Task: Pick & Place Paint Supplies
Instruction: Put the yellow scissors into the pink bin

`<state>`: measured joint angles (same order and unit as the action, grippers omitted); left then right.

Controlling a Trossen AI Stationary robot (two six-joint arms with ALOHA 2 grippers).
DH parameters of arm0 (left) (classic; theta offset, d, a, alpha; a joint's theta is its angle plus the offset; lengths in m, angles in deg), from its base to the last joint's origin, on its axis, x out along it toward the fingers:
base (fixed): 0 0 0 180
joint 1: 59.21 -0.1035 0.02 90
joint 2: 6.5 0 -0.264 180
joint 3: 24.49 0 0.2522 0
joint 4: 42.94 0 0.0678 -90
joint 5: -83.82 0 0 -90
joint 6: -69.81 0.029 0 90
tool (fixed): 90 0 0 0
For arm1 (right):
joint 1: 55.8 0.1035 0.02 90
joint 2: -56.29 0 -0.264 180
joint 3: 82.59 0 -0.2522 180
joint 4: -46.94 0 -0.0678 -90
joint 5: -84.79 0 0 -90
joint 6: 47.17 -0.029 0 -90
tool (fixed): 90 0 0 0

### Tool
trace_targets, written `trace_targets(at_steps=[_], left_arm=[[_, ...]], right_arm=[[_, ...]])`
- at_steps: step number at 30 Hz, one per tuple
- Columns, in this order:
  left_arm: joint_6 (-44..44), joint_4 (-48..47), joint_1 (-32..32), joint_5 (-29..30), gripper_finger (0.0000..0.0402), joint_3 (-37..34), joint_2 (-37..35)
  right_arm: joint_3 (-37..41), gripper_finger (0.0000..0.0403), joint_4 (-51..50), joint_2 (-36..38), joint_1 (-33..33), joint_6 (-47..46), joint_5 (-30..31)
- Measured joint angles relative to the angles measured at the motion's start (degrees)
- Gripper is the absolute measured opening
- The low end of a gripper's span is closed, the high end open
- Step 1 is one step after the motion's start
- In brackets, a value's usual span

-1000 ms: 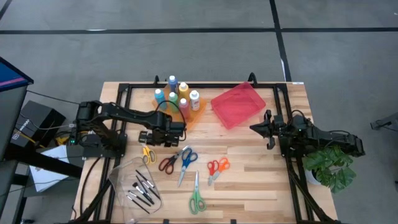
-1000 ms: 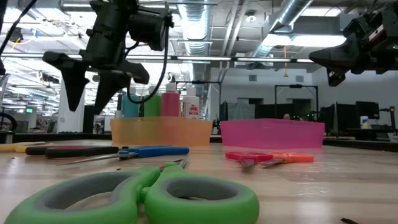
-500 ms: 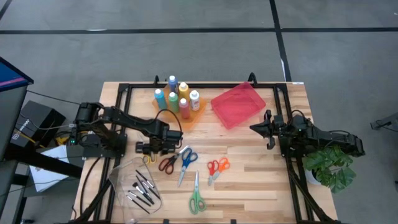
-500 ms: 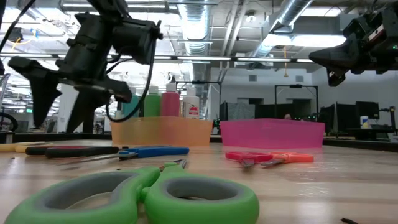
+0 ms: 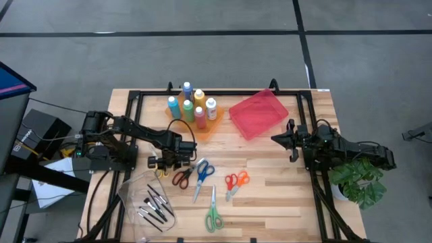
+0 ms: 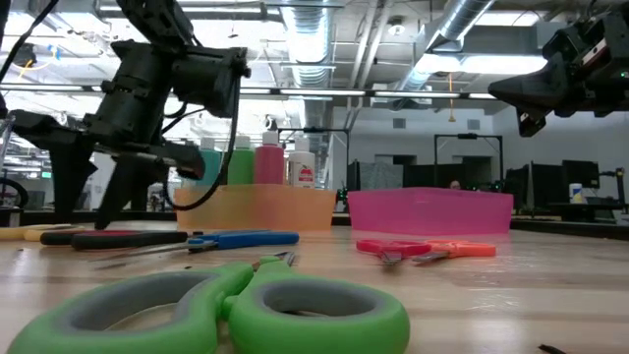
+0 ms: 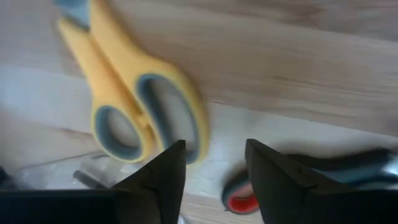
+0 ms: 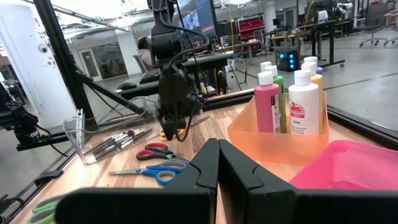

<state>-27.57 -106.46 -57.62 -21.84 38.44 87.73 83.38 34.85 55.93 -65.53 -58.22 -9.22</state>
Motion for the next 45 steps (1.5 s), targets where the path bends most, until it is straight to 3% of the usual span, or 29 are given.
trace_targets(at_steps=[20,31,36,45], left_arm=[[-1.9,12.7,-2.8,-2.1,0.0094,-5.1,-0.3],[0.9,13.5,-3.1,0.5,0.0013,-5.3,-0.2],[2.4,13.9,-3.0,1.0,0.0016,-5.3,-0.8],[0.9,10.4,-2.9,12.8,0.0007,-5.6,-10.7]], right_arm=[[0.0,0.0,0.0,0.0,0.0,0.0,0.0],[0.0,0.0,0.0,0.0,0.0,0.0,0.0],[0.0,0.0,0.0,0.0,0.0,0.0,0.0],[0.0,0.0,0.0,0.0,0.0,0.0,0.0]])
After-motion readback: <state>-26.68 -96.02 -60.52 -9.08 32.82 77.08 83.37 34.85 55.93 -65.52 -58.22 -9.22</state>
